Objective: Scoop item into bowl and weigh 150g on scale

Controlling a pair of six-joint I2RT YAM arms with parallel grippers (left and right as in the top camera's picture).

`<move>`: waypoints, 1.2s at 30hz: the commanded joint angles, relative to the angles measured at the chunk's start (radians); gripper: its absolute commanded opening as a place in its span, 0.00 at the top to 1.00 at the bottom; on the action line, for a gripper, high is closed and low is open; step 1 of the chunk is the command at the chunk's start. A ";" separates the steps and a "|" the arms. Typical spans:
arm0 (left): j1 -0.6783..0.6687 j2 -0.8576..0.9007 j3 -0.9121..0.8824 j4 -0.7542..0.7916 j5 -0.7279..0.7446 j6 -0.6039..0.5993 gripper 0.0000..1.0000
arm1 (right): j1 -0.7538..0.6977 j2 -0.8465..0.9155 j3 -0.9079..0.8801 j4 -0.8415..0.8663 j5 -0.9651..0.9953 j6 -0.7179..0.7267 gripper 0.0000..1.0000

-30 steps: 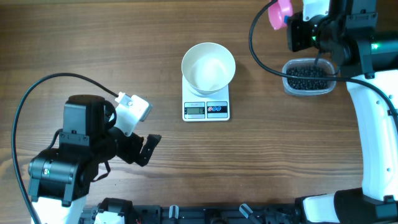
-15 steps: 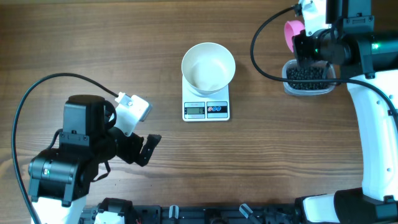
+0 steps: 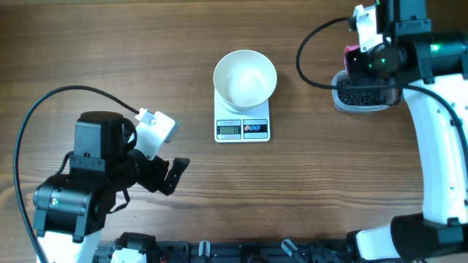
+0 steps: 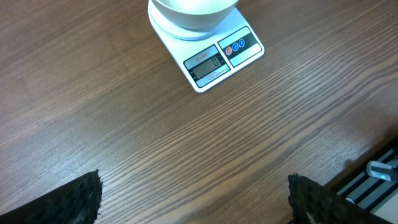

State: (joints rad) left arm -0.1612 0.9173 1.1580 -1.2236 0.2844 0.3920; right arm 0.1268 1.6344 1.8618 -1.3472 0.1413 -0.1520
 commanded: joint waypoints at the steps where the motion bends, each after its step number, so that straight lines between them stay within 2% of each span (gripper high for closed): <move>1: 0.007 -0.002 0.015 0.003 -0.006 0.020 0.00 | -0.005 0.046 0.014 -0.024 0.079 0.057 0.96; 5: 0.007 -0.002 0.015 0.003 -0.006 0.020 0.00 | -0.006 0.077 0.008 -0.042 0.169 0.101 0.96; 11: 0.007 -0.002 0.015 0.003 -0.006 0.020 0.00 | -0.064 0.080 0.008 -0.054 0.173 0.151 0.96; 17: 0.007 -0.002 0.015 0.003 -0.006 0.020 0.00 | -0.107 0.080 0.008 -0.055 0.054 0.153 0.96; 22: 0.007 -0.002 0.015 0.003 -0.006 0.020 0.00 | -0.108 0.080 0.008 -0.059 0.043 0.151 0.96; 36: 0.007 -0.002 0.015 0.003 -0.006 0.020 0.00 | -0.108 0.084 -0.166 0.050 0.040 0.126 0.96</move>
State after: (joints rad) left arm -0.1612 0.9173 1.1580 -1.2240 0.2844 0.3916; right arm 0.0177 1.7058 1.7195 -1.3323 0.1986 -0.0235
